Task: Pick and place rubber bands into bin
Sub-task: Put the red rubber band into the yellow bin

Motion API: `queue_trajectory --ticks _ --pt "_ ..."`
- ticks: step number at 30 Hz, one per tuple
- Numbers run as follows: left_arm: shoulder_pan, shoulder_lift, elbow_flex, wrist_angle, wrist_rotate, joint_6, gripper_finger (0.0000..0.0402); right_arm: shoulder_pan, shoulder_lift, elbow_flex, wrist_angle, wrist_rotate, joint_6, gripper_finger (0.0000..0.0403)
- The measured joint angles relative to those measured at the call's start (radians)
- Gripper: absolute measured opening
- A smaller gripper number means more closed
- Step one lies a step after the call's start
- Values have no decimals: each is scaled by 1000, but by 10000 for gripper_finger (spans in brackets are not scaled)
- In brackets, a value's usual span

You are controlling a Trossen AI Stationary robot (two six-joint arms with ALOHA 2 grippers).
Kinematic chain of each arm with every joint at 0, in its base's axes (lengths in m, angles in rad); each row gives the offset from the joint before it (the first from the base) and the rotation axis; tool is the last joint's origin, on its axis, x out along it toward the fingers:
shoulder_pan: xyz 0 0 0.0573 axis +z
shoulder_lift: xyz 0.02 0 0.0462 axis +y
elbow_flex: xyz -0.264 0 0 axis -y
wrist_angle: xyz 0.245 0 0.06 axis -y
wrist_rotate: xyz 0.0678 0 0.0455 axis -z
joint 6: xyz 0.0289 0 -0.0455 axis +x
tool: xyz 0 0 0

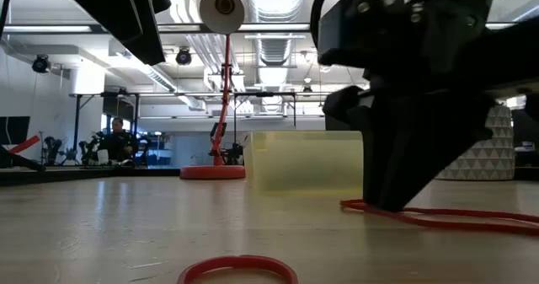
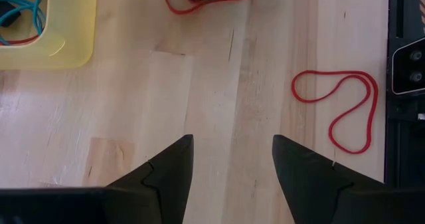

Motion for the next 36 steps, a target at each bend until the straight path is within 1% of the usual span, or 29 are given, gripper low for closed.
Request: queue_trajectory --ticks 3,7,11,15,23,25,30,33,35,36 --pt "0 0 0 2 0 0 189 -27 0 -4 0 -15 69 40" --pt "0 0 0 4 0 0 189 -45 0 -4 -6 -13 107 12" --pt "0 0 0 6 0 0 189 -50 -5 0 -13 -6 183 8" --pt "0 0 0 6 0 2 189 -50 -21 27 -33 16 201 8" --pt "-1 0 0 24 0 3 189 -50 -96 146 -129 85 256 8" --pt "-1 0 0 22 0 3 189 -42 -112 185 -155 142 259 8" --pt "0 0 0 23 -1 2 189 -37 -167 297 -290 387 221 8" --pt "0 0 0 25 -1 2 189 -64 -179 357 -358 524 162 8" --pt "0 0 0 28 -1 2 189 -97 -197 398 -393 586 135 8" --pt "0 0 0 29 -2 2 189 -115 -209 416 -392 601 124 8"
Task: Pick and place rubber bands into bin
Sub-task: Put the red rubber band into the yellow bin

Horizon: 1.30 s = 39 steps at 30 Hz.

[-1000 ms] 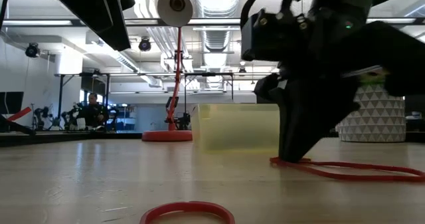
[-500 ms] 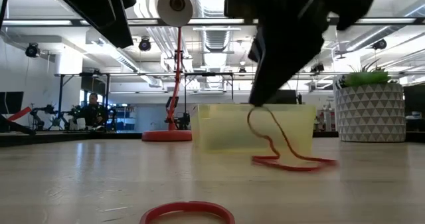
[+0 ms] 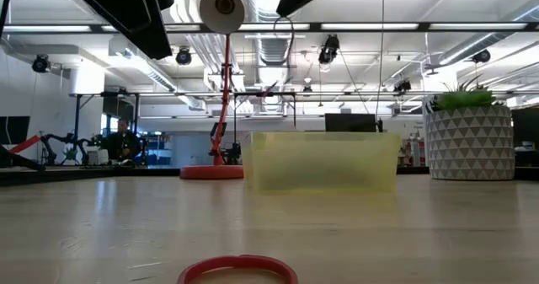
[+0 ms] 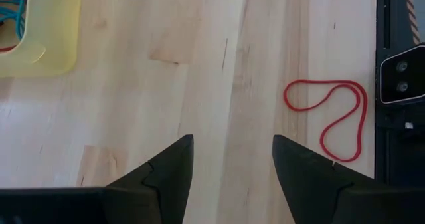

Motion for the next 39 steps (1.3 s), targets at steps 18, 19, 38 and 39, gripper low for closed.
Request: queue_trajectory --ticks 18,19,38,39 --pt "-20 0 1 23 36 -55 189 -126 5 -57 -31 -222 67 42" --pt "-24 0 4 22 36 -55 189 -126 5 -64 -30 -245 67 54" --pt "-178 22 -119 469 160 284 189 247 32 -101 -86 -301 -44 203" --pt "-174 28 -128 516 159 313 189 271 39 -103 -86 -301 -26 203"
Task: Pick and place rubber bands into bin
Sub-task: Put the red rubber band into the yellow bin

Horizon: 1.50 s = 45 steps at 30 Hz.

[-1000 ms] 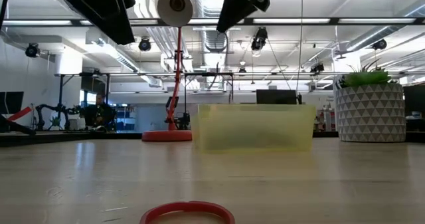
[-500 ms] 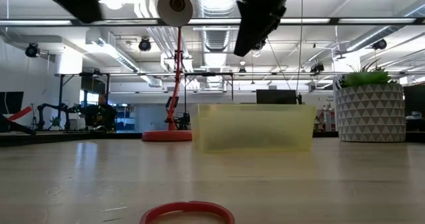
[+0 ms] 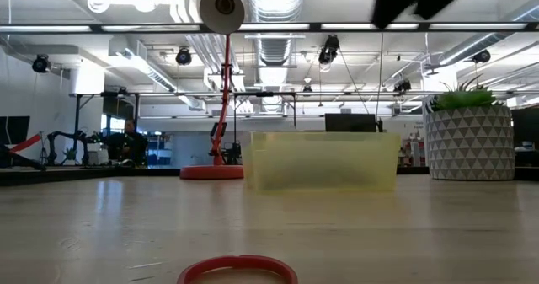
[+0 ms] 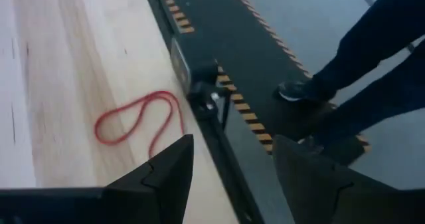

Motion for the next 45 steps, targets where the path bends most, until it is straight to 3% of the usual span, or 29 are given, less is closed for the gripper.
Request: queue_trajectory --ticks 8,19,30,39,45 --pt "47 119 -4 20 -8 92 189 104 41 -29 -3 0 271 203" --pt "101 148 -3 26 -38 28 189 134 42 -39 -3 1 505 203" --pt "112 156 -7 60 40 28 189 133 42 -39 -1 2 514 203" --pt "114 201 -6 76 24 -23 188 133 42 -46 -2 28 511 203" --pt "123 201 -16 79 25 -16 144 133 42 -46 -2 28 511 203"
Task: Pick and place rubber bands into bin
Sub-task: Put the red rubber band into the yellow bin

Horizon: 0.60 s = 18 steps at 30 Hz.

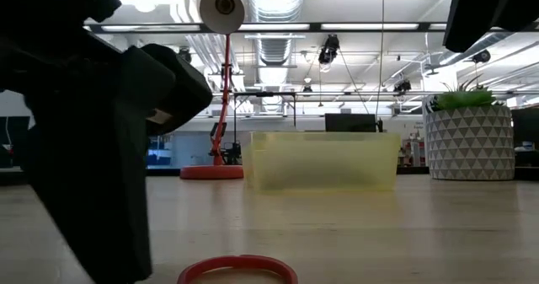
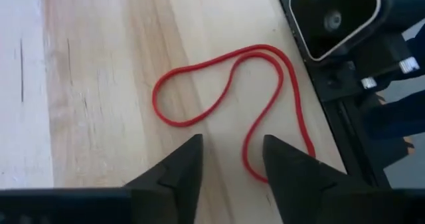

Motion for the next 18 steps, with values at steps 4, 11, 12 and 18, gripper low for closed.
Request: queue_trajectory --ticks 4,11,12,18 --pt "-2 0 -15 12 7 3 99 0 0 0 0 0 0 203" --pt "-8 17 -27 18 16 45 66 0 0 0 -1 0 -1 203" --pt "-8 22 -28 17 22 45 66 0 0 0 -1 0 -1 203" --pt "-6 47 -31 14 47 44 57 0 0 0 -4 0 -1 203"
